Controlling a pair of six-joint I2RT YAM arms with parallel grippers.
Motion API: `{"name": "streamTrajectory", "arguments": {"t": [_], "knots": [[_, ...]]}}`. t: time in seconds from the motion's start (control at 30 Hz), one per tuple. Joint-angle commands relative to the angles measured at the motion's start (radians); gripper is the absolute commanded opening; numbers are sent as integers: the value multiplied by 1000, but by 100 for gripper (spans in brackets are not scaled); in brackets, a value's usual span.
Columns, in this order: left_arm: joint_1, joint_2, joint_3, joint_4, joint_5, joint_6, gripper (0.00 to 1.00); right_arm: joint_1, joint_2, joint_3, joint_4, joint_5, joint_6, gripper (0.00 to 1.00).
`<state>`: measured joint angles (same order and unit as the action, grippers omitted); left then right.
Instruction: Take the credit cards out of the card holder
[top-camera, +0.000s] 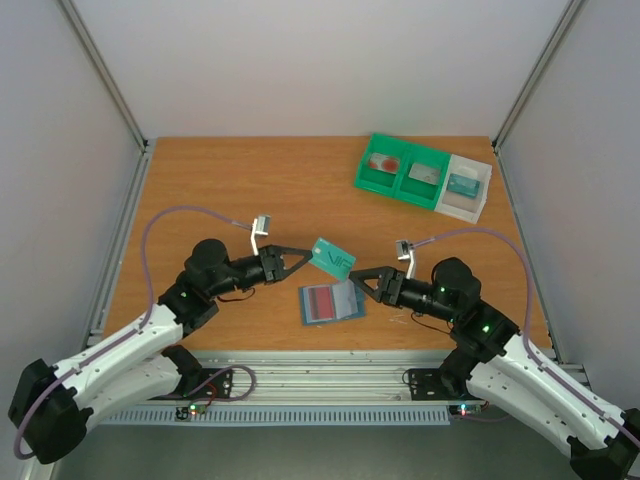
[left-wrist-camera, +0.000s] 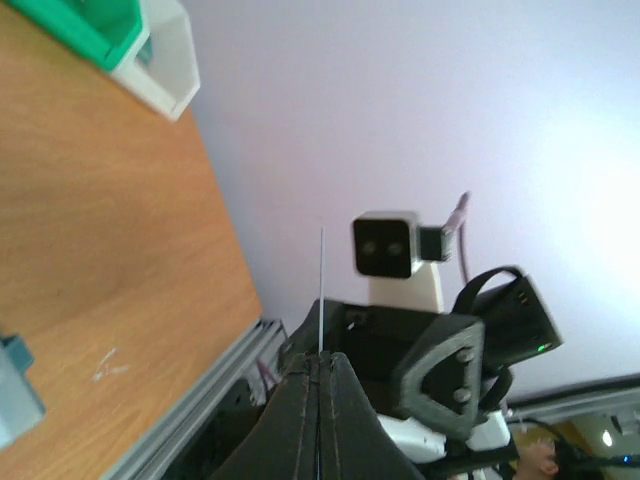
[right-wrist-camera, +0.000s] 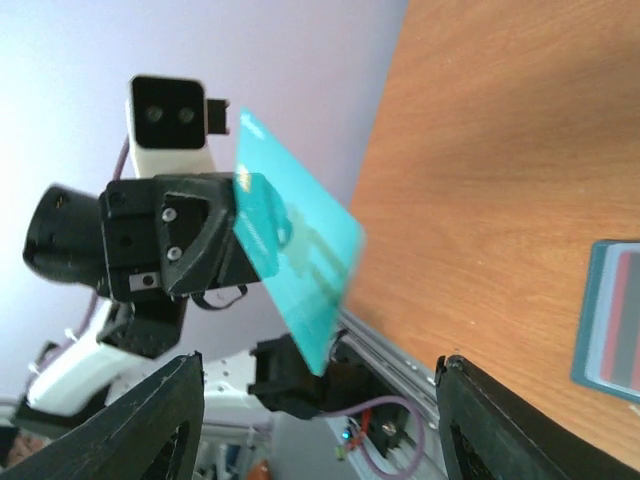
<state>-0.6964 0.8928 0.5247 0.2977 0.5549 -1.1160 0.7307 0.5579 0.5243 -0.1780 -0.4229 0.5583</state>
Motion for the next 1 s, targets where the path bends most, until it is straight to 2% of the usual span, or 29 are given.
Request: {"name": "streamTrajectory", "arguments": {"t": [0.0, 0.17, 0.57, 0.77, 0.83, 0.9, 0.97], "knots": [[-5, -32, -16, 152, -130, -37, 0, 8, 37, -53, 211, 40, 136, 60], [-5, -36, -16, 162, -184, -42, 1, 8, 108, -25, 298, 40, 141, 38], [-5, -16, -61, 240, -192, -88, 0, 25, 207, -42, 460, 50, 188, 27], [-6, -8, -59, 239, -188, -87, 0, 25, 208, -50, 469, 51, 182, 2], [-6, -10, -52, 225, -176, -88, 1, 27, 204, -60, 471, 56, 181, 1], [-6, -8, -32, 181, -147, -75, 9, 27, 202, -65, 466, 54, 170, 1], [-6, -16, -7, 107, -126, -53, 30, 27, 190, -63, 422, 57, 153, 1]]}}
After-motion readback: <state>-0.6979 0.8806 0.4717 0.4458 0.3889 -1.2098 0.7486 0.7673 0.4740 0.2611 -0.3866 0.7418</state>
